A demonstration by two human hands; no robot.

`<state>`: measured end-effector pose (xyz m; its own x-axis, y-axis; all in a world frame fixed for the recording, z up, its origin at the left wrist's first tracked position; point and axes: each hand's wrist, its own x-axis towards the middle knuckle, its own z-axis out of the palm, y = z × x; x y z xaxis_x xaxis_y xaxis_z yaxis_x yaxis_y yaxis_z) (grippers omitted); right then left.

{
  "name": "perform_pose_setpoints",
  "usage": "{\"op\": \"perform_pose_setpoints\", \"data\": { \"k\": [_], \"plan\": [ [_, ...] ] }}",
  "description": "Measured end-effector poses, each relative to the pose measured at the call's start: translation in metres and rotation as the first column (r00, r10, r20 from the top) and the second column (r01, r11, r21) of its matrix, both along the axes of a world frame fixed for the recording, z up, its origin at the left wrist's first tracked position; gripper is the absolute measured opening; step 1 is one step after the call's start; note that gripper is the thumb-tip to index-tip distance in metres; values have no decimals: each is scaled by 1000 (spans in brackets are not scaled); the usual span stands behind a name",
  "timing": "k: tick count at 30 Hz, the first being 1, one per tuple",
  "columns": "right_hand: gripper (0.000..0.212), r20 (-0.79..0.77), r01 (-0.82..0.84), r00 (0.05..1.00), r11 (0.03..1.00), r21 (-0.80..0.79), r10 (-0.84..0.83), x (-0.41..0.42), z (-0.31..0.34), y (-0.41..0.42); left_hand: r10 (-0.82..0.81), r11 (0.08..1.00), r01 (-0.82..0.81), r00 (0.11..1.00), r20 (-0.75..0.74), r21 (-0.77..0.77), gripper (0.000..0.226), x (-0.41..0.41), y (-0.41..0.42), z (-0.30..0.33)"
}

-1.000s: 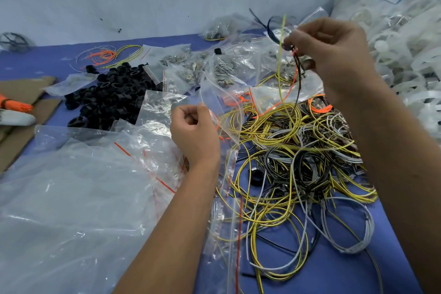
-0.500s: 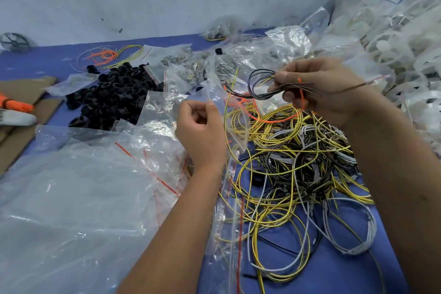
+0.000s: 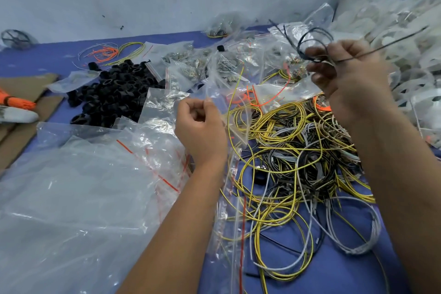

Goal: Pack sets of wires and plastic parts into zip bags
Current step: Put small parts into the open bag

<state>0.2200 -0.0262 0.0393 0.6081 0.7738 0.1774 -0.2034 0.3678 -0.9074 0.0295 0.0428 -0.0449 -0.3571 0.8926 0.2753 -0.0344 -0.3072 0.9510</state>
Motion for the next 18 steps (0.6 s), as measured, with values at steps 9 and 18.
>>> {"op": "perform_pose_setpoints", "data": {
  "k": [9, 18],
  "plan": [
    [9, -154, -100, 979, 973, 210, 133, -10, 6, -7, 89, 992, -88, 996, -8, 95, 11, -9, 8, 3],
    [26, 534, -93, 833, 988, -122, 144, -86, -28, 16, -190, 951, 255, 927, -324, 173, 13, 10, -6, -9]
  ]
}}
